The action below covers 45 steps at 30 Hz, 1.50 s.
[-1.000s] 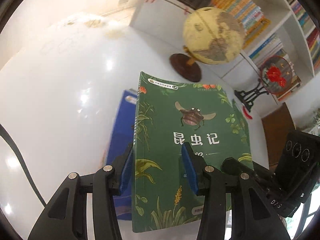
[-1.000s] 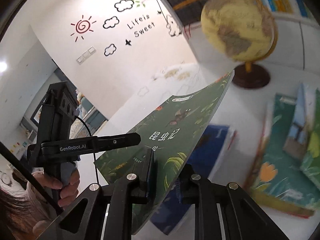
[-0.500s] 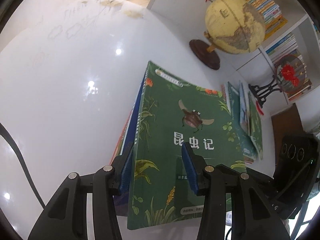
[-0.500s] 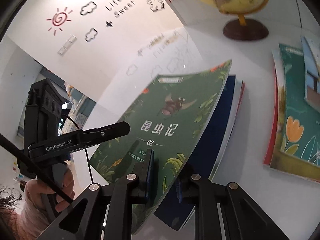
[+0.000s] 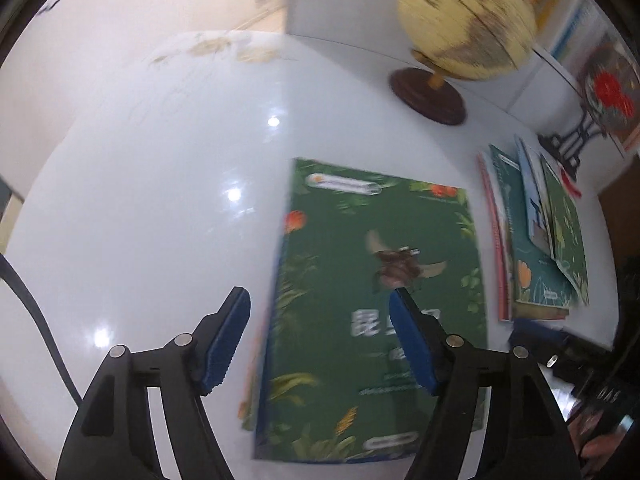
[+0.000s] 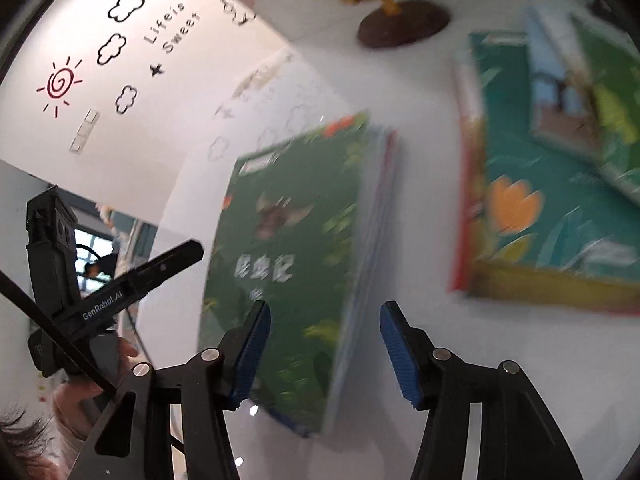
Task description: Organize books
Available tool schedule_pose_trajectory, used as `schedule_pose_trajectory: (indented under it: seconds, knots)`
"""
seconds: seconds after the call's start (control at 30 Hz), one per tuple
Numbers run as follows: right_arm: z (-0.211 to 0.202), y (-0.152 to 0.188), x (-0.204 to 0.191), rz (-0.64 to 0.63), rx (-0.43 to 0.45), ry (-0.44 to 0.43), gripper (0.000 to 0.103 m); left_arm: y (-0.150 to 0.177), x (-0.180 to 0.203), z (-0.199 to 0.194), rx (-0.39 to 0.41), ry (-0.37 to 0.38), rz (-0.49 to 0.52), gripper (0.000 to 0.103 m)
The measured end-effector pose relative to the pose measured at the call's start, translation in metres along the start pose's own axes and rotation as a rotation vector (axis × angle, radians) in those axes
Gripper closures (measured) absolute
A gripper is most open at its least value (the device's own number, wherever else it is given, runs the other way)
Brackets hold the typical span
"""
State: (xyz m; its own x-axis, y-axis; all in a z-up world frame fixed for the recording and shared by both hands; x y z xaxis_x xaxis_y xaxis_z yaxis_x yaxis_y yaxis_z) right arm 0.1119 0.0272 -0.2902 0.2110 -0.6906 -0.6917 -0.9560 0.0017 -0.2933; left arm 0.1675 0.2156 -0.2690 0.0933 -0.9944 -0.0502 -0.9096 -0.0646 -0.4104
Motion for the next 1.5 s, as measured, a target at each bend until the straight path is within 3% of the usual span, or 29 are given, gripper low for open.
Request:
schedule_pose_trajectory:
  seconds: [0.1, 0.2, 0.37, 0.43, 0.57, 0.8, 0.97, 1.17, 1.27, 1.5]
  knots:
    - [-0.028, -0.014, 0.018, -0.019, 0.056, 0.049, 0.047, -0.006, 0.027, 0.001, -0.010, 0.044, 0.012, 0.027]
    - [-0.063, -0.026, 0.035, -0.111, 0.086, 0.174, 0.046, -0.011, 0.059, -0.003, 0.000, 0.105, 0.028, 0.026]
    - [-0.115, -0.037, 0.074, -0.214, 0.133, 0.390, 0.043, -0.013, 0.128, -0.003, -0.011, 0.142, 0.144, 0.026]
    - [-0.129, -0.036, 0.089, -0.199, 0.150, 0.410, 0.043, -0.015, 0.156, -0.009, -0.001, 0.188, 0.192, 0.026]
    - [-0.167, -0.036, 0.126, -0.111, 0.225, 0.378, 0.041, -0.017, 0.207, -0.013, 0.019, 0.200, 0.268, 0.026]
    - [-0.198, -0.043, 0.183, 0.029, 0.300, 0.354, 0.041, -0.025, 0.279, -0.001, 0.009, 0.189, 0.335, 0.026]
    - [-0.205, -0.051, 0.218, 0.057, 0.317, 0.381, 0.041, -0.029, 0.304, 0.010, 0.001, 0.143, 0.359, 0.026]
    - [-0.206, -0.052, 0.250, 0.075, 0.302, 0.447, 0.039, -0.037, 0.332, 0.019, 0.001, 0.153, 0.359, 0.026]
    - [-0.205, -0.054, 0.250, 0.070, 0.329, 0.404, 0.028, -0.037, 0.341, 0.025, -0.001, 0.149, 0.361, 0.026]
    - [-0.199, -0.065, 0.245, 0.028, 0.342, 0.339, 0.026, -0.034, 0.356, 0.027, 0.005, 0.125, 0.410, 0.027]
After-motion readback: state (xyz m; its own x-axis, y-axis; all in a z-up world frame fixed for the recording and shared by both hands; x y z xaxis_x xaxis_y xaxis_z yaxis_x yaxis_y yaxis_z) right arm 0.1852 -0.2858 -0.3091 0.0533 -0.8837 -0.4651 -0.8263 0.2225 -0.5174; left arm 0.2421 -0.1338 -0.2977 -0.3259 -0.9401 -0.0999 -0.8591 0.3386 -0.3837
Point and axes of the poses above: each gripper's, at about its wrist camera, not at the fingertips, and z roughly the way its jaws point, x to its right, y to its underside, the point moved 10 cm from there along z, roughly the way its jaws point, and after that the axes turned 10 degrees about -y, right-handed, at the moved point
